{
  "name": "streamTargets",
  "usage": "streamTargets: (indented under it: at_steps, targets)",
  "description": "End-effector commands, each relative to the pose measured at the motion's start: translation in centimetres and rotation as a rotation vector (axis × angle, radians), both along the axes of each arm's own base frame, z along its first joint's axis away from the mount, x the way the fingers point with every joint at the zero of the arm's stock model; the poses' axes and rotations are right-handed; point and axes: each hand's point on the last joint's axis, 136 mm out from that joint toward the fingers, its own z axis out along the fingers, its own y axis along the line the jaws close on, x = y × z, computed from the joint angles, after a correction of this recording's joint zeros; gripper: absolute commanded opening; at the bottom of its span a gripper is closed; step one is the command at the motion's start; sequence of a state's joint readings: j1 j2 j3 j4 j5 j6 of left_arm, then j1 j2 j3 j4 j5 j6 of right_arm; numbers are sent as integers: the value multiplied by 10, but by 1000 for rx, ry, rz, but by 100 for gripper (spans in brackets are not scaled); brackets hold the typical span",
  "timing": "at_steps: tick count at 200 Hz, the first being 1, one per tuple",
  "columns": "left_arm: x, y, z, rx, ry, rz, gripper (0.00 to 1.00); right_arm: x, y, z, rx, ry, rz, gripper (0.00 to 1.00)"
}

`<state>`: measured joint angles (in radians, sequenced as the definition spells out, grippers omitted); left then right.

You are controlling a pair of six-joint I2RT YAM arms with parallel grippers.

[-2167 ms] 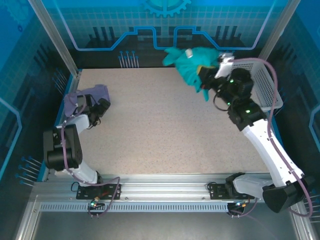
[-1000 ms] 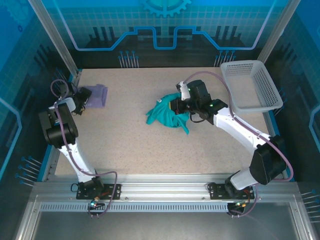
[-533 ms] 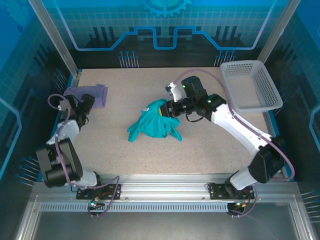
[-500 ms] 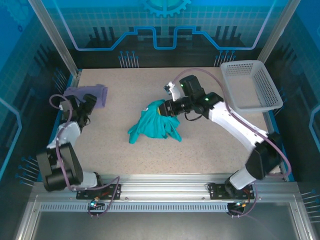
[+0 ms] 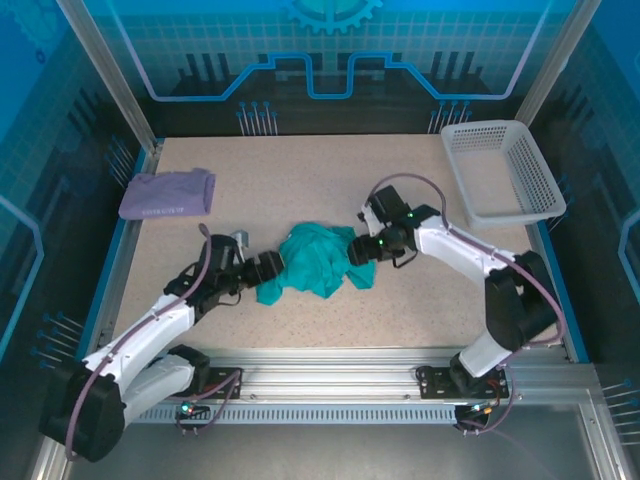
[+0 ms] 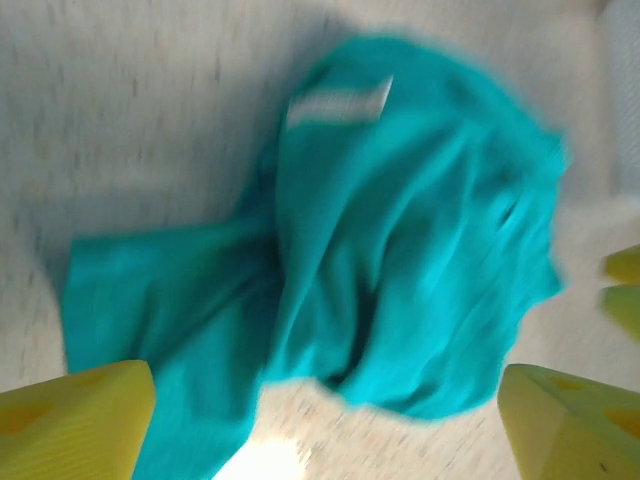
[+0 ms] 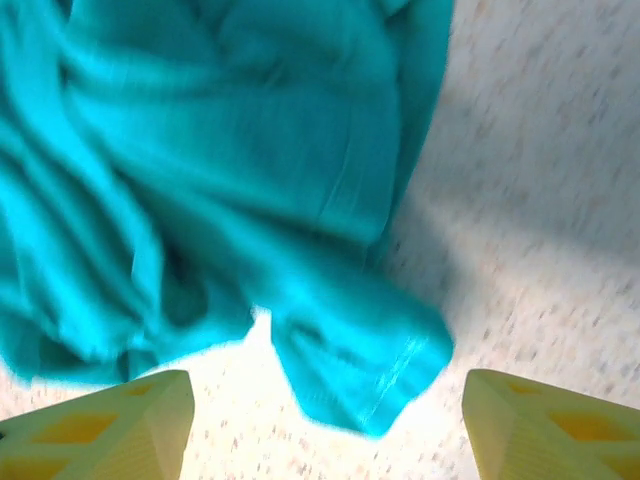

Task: Fold the inside-out t-shirt

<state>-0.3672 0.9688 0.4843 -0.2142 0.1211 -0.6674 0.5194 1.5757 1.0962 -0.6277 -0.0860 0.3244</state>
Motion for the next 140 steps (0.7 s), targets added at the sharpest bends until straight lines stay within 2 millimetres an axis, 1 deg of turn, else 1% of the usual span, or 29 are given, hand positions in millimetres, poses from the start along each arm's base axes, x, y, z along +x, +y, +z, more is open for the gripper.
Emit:
streamTargets:
  at_steps: [1, 19, 31, 44, 59, 71, 83, 93, 99, 108, 113, 124, 133, 140]
  targets:
    - [-26, 16, -40, 156, 117, -11, 84, -4, -7, -26, -30, 18, -43, 70]
    - [-24, 15, -53, 182, 140, -36, 76, 6, -1, -37, -20, 16, -49, 67]
    - [-20, 7, -58, 170, 161, -66, 67, 11, 4, -45, -11, 20, -43, 65]
    - [-17, -4, -62, 146, 188, -100, 58, 14, 8, -52, -8, 34, -39, 58]
    - [-15, -11, -72, 150, 216, -121, 51, 15, 12, -56, 8, 39, -35, 50]
    - [-15, -14, -80, 154, 237, -129, 43, 15, 12, -56, 15, 35, -36, 34]
    - [-12, -17, -83, 151, 242, -134, 27, 18, 9, -48, 15, 15, -34, 16]
    - [-8, -20, -79, 148, 232, -141, 13, 20, 6, -32, 27, -22, -35, 5]
    - [-5, -21, -72, 147, 213, -144, 7, 22, 4, -19, 39, -53, -36, 0]
    - [1, -21, -56, 146, 166, -146, 0, 26, 2, 8, 74, -112, -38, 0]
    - [5, -21, -45, 151, 131, -142, 0, 27, 0, 26, 97, -149, -40, 0]
    - [16, -16, -13, 163, 28, -122, 0, 32, -4, 69, 154, -244, -43, 0]
    - [24, -12, 21, 168, -72, -96, 0, 35, -8, 108, 204, -329, -46, 0]
    - [30, -9, 48, 167, -151, -76, 0, 36, -12, 142, 241, -408, -46, 0]
